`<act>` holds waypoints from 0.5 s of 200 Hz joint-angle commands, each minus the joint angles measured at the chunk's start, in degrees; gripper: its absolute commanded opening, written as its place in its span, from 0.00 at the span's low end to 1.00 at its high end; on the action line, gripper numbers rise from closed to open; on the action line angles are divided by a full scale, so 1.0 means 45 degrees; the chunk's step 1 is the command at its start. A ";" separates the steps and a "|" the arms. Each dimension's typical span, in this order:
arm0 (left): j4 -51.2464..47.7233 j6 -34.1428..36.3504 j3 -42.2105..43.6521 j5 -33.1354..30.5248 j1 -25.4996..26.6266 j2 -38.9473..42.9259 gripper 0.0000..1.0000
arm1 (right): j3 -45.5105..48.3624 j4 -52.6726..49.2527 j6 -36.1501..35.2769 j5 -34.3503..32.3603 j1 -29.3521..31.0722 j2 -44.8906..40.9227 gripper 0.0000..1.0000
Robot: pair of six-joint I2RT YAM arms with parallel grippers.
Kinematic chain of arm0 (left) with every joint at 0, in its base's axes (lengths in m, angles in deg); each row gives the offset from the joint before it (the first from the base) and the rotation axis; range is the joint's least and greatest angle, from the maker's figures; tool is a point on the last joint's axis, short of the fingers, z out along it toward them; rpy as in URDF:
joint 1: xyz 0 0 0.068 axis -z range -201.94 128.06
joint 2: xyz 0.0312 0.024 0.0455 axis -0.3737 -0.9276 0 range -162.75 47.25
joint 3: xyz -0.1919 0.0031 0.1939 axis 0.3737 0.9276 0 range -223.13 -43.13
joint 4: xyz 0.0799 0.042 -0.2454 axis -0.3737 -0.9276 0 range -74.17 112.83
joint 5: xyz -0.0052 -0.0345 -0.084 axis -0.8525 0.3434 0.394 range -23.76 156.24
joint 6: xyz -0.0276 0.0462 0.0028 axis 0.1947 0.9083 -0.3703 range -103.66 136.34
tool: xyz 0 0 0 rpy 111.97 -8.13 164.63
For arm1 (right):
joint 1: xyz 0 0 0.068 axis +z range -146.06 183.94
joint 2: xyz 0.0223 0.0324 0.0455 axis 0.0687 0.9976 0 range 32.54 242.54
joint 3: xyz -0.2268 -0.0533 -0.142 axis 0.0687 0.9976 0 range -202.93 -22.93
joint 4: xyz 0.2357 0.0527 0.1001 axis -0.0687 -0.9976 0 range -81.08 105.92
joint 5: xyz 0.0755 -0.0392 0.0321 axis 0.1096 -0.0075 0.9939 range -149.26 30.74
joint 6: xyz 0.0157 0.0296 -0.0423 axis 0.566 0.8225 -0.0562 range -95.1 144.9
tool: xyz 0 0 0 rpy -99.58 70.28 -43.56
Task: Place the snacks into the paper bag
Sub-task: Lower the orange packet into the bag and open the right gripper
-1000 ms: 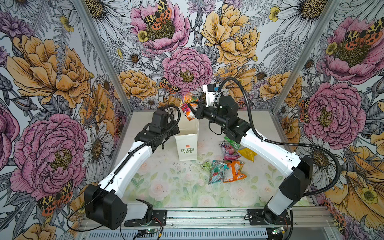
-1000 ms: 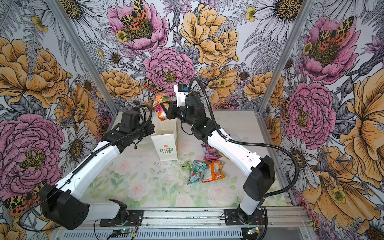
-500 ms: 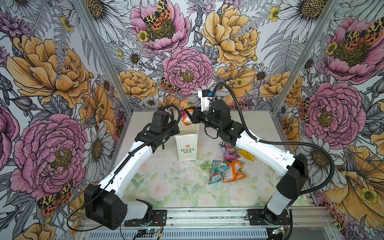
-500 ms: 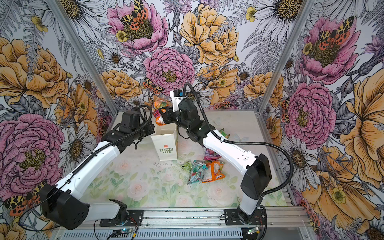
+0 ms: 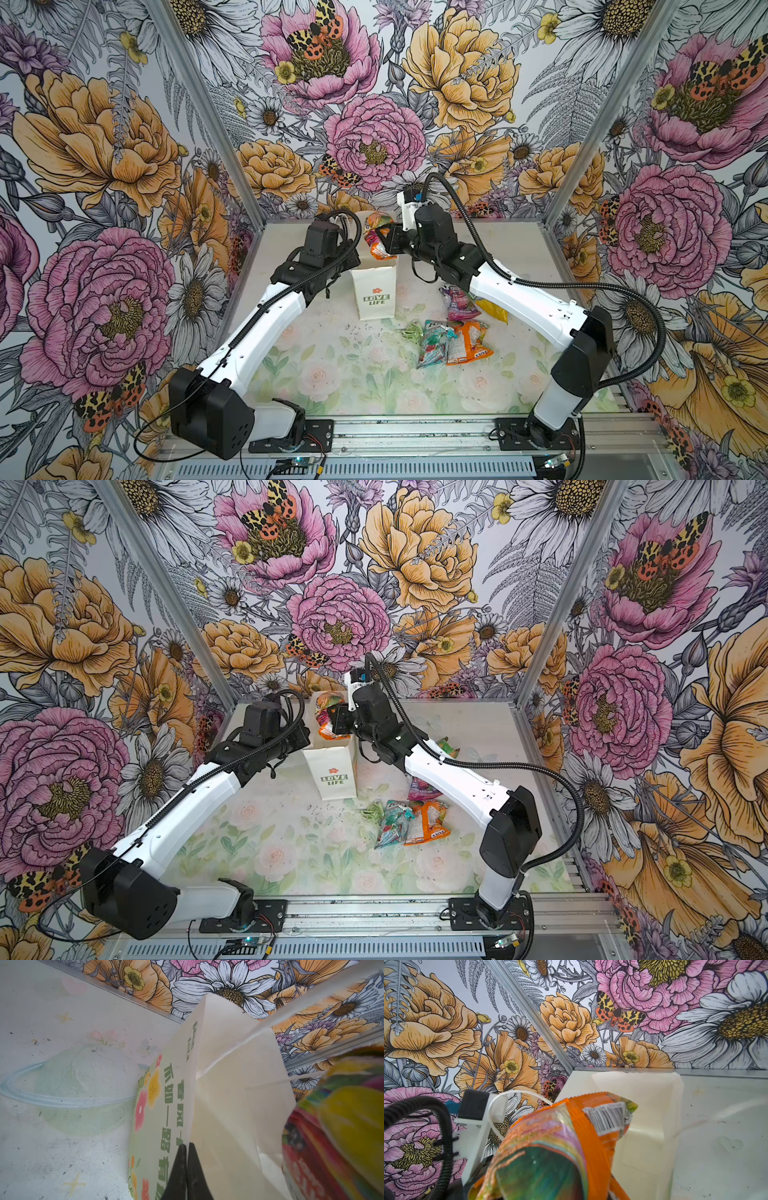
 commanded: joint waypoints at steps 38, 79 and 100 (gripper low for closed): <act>0.0612 -0.0236 0.0062 -0.0399 0.0375 0.0099 0.00 | -0.0483 -0.0235 -0.0067 -0.0768 0.0189 0.0007 0.21; 0.0669 -0.0276 0.0083 -0.0584 0.0484 0.0041 0.00 | -0.0635 -0.0594 -0.0051 -0.1244 0.0226 0.0026 0.22; 0.0683 -0.0305 0.0102 -0.0676 0.0530 -0.0009 0.00 | -0.0667 -0.0725 -0.0046 -0.1303 0.0259 0.0075 0.23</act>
